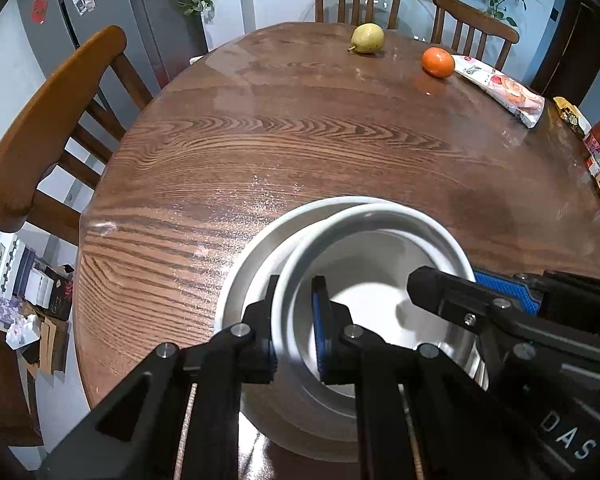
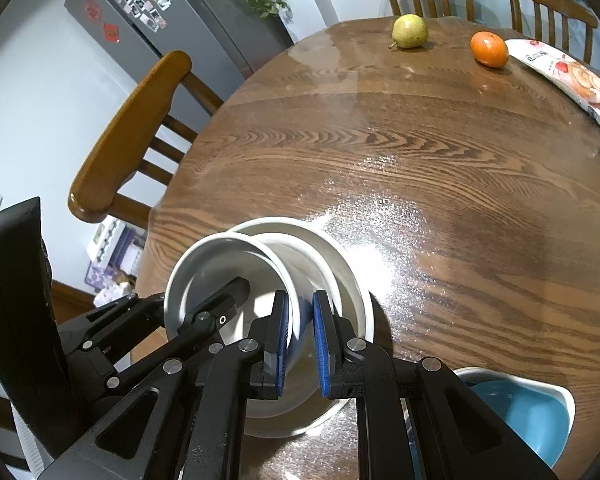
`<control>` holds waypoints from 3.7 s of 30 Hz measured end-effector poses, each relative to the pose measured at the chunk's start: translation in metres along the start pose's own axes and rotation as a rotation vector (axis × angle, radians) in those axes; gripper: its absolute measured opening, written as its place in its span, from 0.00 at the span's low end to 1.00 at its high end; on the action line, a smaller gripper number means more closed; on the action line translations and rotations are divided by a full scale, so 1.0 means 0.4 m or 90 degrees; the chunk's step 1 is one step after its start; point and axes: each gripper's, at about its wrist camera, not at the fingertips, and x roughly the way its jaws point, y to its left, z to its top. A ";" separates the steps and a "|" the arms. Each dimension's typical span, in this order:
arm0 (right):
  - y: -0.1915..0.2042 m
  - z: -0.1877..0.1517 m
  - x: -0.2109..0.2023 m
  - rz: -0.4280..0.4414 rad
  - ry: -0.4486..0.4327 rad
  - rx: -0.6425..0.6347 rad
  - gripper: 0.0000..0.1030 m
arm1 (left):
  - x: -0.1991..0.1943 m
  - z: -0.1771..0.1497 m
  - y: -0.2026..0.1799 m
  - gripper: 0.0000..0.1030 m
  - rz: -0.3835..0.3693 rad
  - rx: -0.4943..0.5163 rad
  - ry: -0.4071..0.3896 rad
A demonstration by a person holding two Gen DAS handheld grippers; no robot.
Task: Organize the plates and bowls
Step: 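Lower the small white bowl into the medium white bowl, then open both grippers to release the small white bowl, then withdraw both grippers up from the nested bowl stack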
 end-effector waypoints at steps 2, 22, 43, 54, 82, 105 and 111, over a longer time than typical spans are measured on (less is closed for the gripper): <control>0.000 0.001 0.002 -0.002 0.002 0.001 0.15 | 0.003 0.000 0.001 0.11 -0.001 0.001 0.001; -0.006 0.005 0.013 -0.016 0.010 0.003 0.15 | 0.014 -0.003 -0.011 0.11 -0.002 0.015 0.010; -0.005 -0.008 0.016 -0.032 0.013 0.003 0.15 | 0.017 -0.008 -0.010 0.15 -0.001 0.011 0.012; 0.003 -0.008 -0.012 -0.032 -0.008 -0.005 0.15 | -0.005 -0.007 -0.009 0.22 -0.005 0.000 -0.002; -0.003 -0.020 -0.169 -0.015 -0.108 0.015 0.43 | -0.171 -0.002 0.065 0.79 -0.005 -0.044 -0.102; -0.102 -0.048 -0.126 0.007 -0.041 0.069 0.54 | -0.101 -0.047 0.248 0.93 -0.029 -0.180 0.006; -0.136 -0.043 -0.082 0.015 0.000 0.093 0.54 | -0.062 -0.049 0.256 0.93 -0.061 -0.184 0.054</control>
